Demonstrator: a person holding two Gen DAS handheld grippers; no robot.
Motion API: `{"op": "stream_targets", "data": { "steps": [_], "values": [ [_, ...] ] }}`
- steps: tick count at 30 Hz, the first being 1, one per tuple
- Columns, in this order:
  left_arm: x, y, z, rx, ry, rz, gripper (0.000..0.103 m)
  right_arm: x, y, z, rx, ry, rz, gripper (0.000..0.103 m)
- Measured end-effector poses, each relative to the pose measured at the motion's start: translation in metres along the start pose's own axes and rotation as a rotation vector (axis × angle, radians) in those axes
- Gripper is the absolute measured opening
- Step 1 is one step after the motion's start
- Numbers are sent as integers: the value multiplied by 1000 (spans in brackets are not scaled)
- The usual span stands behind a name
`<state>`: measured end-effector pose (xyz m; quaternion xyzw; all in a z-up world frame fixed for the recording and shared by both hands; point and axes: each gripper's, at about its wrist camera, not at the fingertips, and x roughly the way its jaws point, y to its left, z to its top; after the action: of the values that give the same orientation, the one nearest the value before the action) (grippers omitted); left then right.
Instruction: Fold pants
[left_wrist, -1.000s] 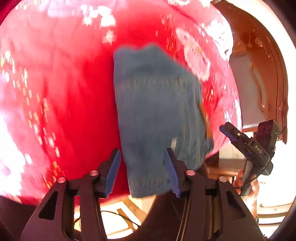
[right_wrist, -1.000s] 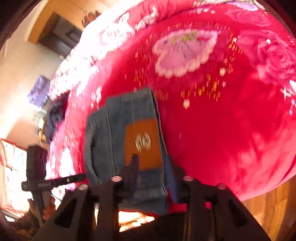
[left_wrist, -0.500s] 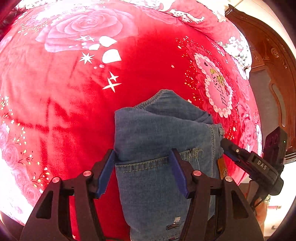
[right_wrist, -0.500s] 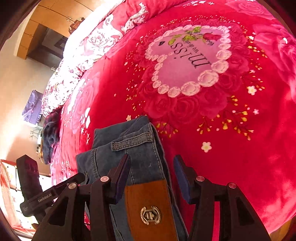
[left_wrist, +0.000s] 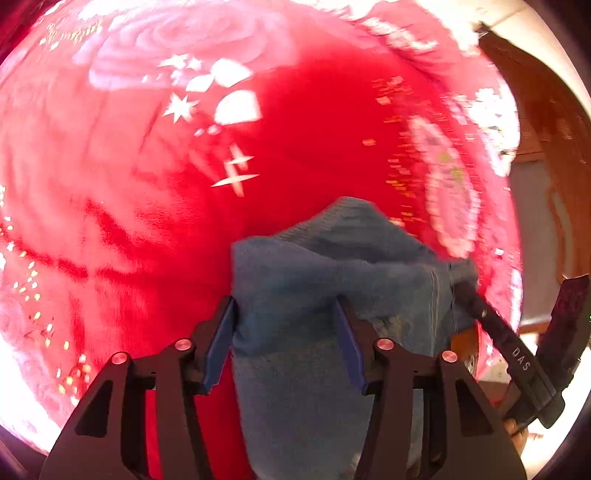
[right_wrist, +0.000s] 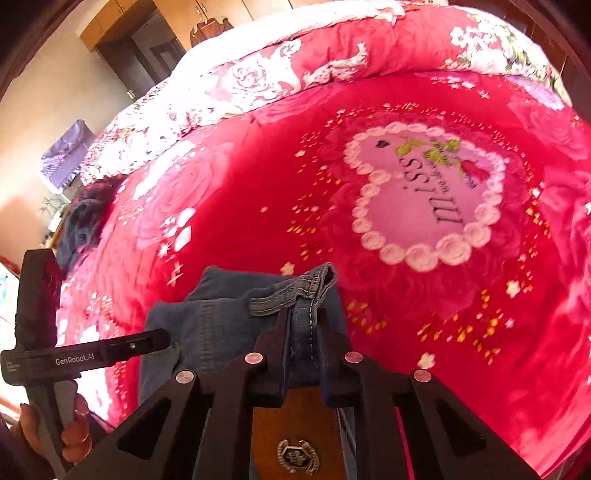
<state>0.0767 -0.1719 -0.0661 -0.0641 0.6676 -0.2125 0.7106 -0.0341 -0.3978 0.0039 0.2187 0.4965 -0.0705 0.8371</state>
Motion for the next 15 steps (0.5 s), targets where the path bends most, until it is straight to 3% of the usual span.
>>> {"op": "stream_targets", "data": {
  "steps": [3, 5, 8, 11, 12, 13, 15],
  "values": [
    [-4, 1, 6, -27, 3, -6, 50, 37, -22, -3, 83, 132, -25, 15],
    [-13, 3, 5, -27, 15, -27, 50, 30, -28, -4, 138, 112, 11, 23],
    [-26, 14, -7, -32, 62, -108, 50, 6, -43, -6, 219, 84, 92, 24],
    [-30, 23, -28, -49, 120, -199, 50, -13, -61, -22, 301, 108, 173, 42],
    [-29, 24, -37, -50, 132, -223, 51, -16, -68, -31, 329, 122, 205, 44],
    [-27, 24, -46, -50, 140, -230, 53, -19, -73, -40, 351, 138, 232, 44],
    [-23, 21, -59, -37, 124, -235, 65, -20, -78, -56, 380, 161, 284, 44]
  ]
}}
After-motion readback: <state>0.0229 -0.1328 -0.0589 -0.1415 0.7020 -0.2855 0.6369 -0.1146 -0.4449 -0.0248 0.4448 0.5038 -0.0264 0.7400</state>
